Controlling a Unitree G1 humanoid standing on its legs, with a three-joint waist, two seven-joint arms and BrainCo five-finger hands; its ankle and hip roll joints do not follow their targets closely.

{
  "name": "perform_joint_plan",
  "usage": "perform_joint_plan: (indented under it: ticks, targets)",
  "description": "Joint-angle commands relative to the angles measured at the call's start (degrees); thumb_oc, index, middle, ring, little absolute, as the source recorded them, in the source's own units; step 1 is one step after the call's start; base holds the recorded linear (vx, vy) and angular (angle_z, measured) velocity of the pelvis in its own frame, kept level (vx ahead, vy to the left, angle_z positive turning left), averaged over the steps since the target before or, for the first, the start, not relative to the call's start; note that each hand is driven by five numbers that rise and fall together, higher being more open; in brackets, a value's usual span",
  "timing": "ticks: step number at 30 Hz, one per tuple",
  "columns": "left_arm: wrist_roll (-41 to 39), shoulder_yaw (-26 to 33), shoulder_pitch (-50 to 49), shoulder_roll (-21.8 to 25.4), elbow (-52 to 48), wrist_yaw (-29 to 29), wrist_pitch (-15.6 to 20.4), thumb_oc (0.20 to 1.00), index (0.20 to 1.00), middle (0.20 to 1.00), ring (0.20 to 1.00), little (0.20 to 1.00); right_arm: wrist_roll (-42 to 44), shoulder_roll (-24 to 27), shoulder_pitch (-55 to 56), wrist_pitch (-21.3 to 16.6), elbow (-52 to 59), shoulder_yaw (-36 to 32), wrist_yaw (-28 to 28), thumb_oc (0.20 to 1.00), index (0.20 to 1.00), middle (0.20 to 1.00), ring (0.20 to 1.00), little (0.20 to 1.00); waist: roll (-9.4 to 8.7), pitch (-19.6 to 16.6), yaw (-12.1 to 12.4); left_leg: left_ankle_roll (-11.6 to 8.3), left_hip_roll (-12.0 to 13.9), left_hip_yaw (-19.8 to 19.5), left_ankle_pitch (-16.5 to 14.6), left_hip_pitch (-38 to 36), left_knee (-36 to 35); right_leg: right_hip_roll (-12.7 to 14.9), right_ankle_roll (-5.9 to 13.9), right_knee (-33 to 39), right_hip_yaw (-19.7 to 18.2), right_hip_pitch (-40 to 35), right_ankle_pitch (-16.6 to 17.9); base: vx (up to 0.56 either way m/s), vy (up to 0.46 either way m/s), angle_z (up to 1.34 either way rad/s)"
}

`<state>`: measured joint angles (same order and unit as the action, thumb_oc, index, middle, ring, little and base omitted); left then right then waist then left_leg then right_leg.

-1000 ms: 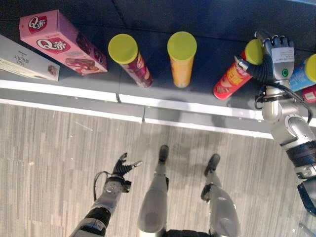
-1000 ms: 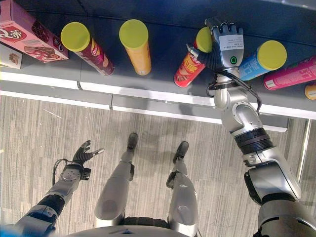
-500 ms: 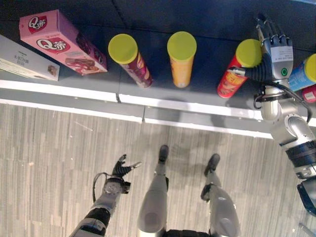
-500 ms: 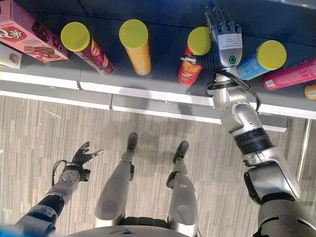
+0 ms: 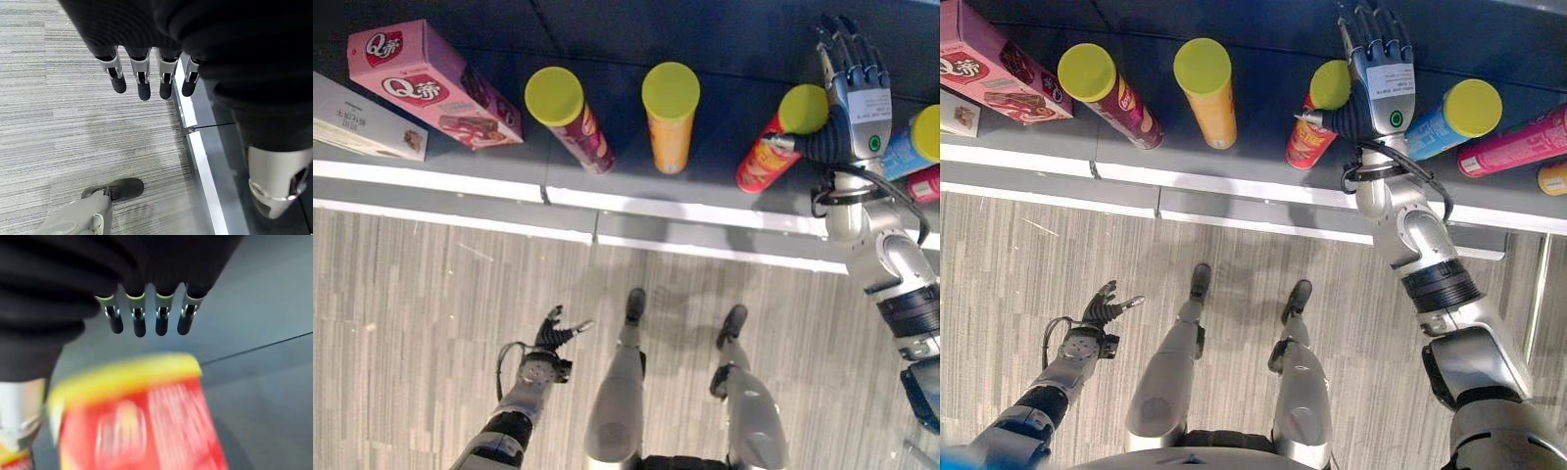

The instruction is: Put the goods on the table back onto the shelves and tidy them up.

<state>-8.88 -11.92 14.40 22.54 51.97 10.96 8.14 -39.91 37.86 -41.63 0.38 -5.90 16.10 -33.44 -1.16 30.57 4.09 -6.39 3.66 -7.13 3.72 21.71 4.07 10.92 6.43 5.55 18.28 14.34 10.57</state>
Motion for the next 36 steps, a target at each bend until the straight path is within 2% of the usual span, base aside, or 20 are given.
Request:
perform_joint_plan:
  ticks: [1,6,9,12,15,18,19,26,33,36]
  targets:
    - [-1.7,0.5,-0.4,-0.1,1.9,1.2,-0.1,1.0,1.0,1.0,1.0,1.0,2.3,-1.1,3.0,-3.2,5.9,-1.7,-1.6,1.0,1.0,1.0,1.0,1.0,-2.37,-4.4,-0.6,0.8,2.0,2.1,-7.4,-0.6,3.8,5.9,5.41,-4.6,-1.8,-1.6,-6.0,0.0,0.0,0.0]
    - [-1.1,0.8,-0.7,-0.2,1.7,1.1,-0.5,1.0,1.0,1.0,1.0,1.0,4.3,-2.9,8.4,-6.3,11.3,-2.0,0.2,1.0,1.0,1.0,1.0,1.0,-3.96,-5.8,-1.2,0.78,2.5,2.2,-7.7,-1.7,3.8,5.6,5.48,-4.3,-1.6,-2.8,-6.0,0.0,0.0,0.0]
    - [-0.7,1.8,-2.0,-0.2,1.5,0.6,-0.8,1.0,1.0,1.0,1.0,1.0,8.3,-4.8,13.0,-8.9,13.7,-1.6,2.9,1.0,1.0,1.0,1.0,1.0,-5.26,-7.5,-1.8,0.88,3.0,2.8,-7.6,-3.7,2.5,5.3,5.58,-3.8,-1.5,-4.1,-5.8,0.04,0.013,-0.05]
    - [0.0,2.9,-3.4,-0.2,1.7,0.2,-1.0,1.0,1.0,1.0,1.0,1.0,10.0,-4.0,16.8,-10.6,16.7,-0.9,6.3,1.0,1.0,1.0,1.0,1.0,-6.21,-9.5,-2.3,1.03,3.0,3.7,-7.2,-6.1,0.4,5.3,5.81,-3.1,-1.4,-5.3,-5.5,0.08,0.04,-0.1]
    - [0.7,4.5,-5.3,-0.4,2.1,-0.1,-1.3,1.0,1.0,1.0,1.0,1.0,13.3,-2.6,22.5,-12.1,19.6,-2.8,10.0,1.0,1.0,1.0,1.0,1.0,-6.98,-12.9,-3.9,1.16,2.9,5.4,-6.3,-10.1,-3.3,5.3,6.24,-2.4,-1.6,-7.1,-5.1,0.11,0.101,-0.16]
    - [1.2,5.0,-6.1,-0.7,2.5,-0.2,-1.4,1.0,1.0,1.0,1.0,1.0,14.8,-2.0,25.3,-12.2,20.4,-4.6,11.4,1.0,1.0,1.0,1.0,1.0,-7.25,-14.3,-4.6,1.35,2.8,6.2,-6.3,-12.1,-4.5,5.3,6.41,-2.2,-1.9,-8.1,-5.1,0.07,0.079,-0.11]
    - [1.8,6.0,-7.1,-1.0,3.0,-0.6,-1.7,1.0,1.0,1.0,1.0,1.0,16.5,-1.1,28.7,-12.4,20.8,-6.6,13.1,1.0,1.0,1.0,1.0,1.0,-7.42,-15.7,-5.4,1.49,2.7,7.2,-6.6,-14.0,-5.0,5.3,6.61,-2.2,-2.3,-9.0,-5.1,0.08,0.097,-0.18]
    - [2.8,7.5,-9.9,-2.6,5.1,-2.0,-2.1,1.0,1.0,1.0,1.0,1.0,20.7,0.6,38.1,-11.8,21.2,-15.9,15.6,1.0,1.0,1.0,1.0,1.0,-7.36,-19.7,-8.1,2.34,2.3,10.7,-8.2,-19.7,-6.0,5.0,7.2,-2.4,-5.1,-11.1,-4.9,0.08,0.091,-0.3]
    - [3.0,8.1,-11.1,-3.7,6.0,-2.7,-2.3,1.0,1.0,1.0,1.0,1.0,31.5,-2.7,45.5,-11.7,15.4,-21.8,18.6,1.0,1.0,1.0,1.0,1.0,-7.36,-21.9,-10.5,2.97,1.7,12.8,-9.2,-23.1,-6.5,5.1,7.42,-3.4,-7.8,-11.8,-5.0,0.04,0.047,-0.25]
    - [3.3,8.4,-11.3,-4.9,7.8,-3.3,-2.3,1.0,1.0,1.0,1.0,1.0,40.9,-7.4,49.0,-11.8,7.3,-24.4,20.5,1.0,1.0,1.0,1.0,1.0,-7.22,-22.6,-12.3,3.51,1.0,14.1,-9.7,-25.1,-6.9,5.3,7.65,-4.4,-9.6,-11.7,-4.9,0.03,0.074,-0.23]
